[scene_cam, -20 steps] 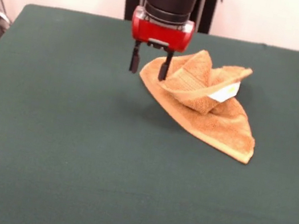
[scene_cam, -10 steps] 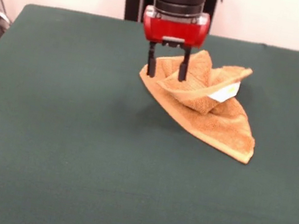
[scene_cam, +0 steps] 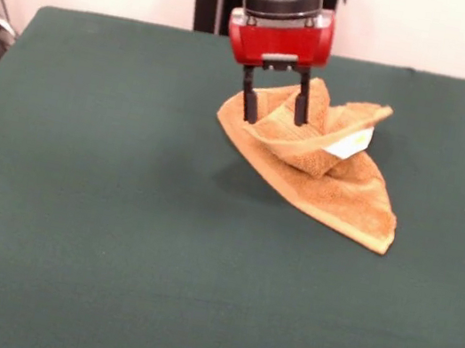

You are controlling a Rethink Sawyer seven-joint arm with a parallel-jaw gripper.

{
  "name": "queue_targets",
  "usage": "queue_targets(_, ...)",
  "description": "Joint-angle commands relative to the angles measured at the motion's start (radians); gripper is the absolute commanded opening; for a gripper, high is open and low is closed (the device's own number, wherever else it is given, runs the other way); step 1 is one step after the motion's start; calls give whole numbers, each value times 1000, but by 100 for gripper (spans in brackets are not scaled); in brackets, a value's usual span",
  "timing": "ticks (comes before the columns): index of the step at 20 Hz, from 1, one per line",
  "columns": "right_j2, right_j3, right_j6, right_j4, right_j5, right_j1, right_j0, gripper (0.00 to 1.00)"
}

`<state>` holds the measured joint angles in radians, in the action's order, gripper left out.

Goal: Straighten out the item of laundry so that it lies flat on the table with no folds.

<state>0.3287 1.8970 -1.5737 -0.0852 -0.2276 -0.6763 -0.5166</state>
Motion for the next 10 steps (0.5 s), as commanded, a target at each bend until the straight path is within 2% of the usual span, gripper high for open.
queue_targets(1,139,46,-48,-60,19,92,8,100)
queue_targets(6,114,21,-64,-87,42,127,30,100)
queue_targets(10,90,29,-83,-106,44,100,42,100)
